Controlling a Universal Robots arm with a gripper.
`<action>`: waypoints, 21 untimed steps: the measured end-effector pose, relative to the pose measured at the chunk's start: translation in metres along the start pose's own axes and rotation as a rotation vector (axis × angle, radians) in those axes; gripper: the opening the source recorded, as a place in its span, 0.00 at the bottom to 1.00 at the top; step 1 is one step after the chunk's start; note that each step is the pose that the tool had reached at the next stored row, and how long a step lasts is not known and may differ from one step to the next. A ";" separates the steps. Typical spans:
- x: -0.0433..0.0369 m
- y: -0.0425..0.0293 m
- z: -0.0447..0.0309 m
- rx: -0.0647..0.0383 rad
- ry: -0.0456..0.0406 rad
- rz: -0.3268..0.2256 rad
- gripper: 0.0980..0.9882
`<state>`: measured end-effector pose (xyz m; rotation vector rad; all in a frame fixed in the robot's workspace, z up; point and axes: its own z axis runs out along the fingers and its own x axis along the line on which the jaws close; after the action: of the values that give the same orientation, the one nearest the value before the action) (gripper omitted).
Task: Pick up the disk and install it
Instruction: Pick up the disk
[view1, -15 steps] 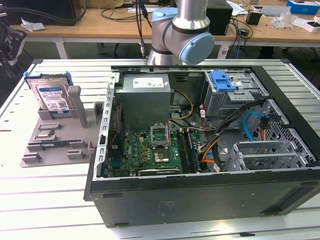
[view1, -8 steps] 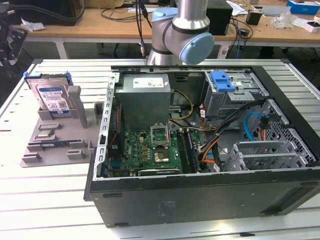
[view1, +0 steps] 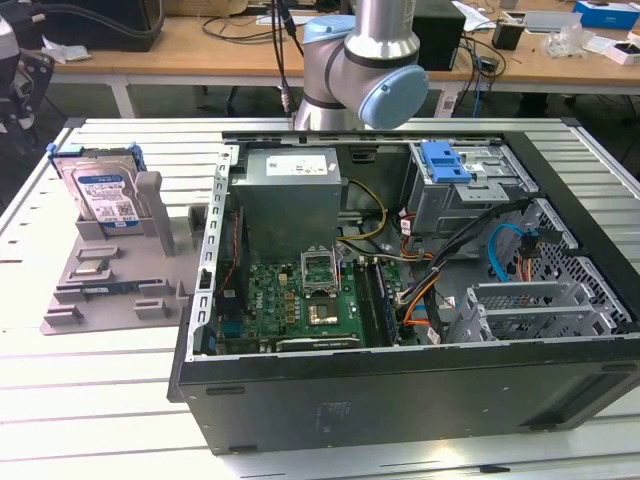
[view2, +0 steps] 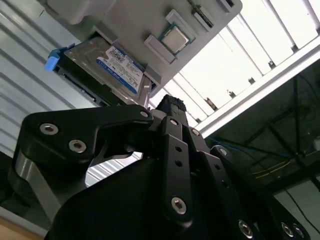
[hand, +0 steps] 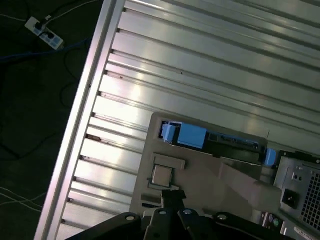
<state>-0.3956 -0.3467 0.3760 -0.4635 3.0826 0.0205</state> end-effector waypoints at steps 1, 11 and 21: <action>0.0000 0.0000 0.0000 0.000 0.0000 -0.013 0.00; 0.0000 0.0000 0.0000 -0.006 0.0021 -0.231 0.00; 0.0000 0.0000 0.0000 -0.010 0.0039 -0.405 0.00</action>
<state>-0.3956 -0.3467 0.3760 -1.0748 2.9295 0.0273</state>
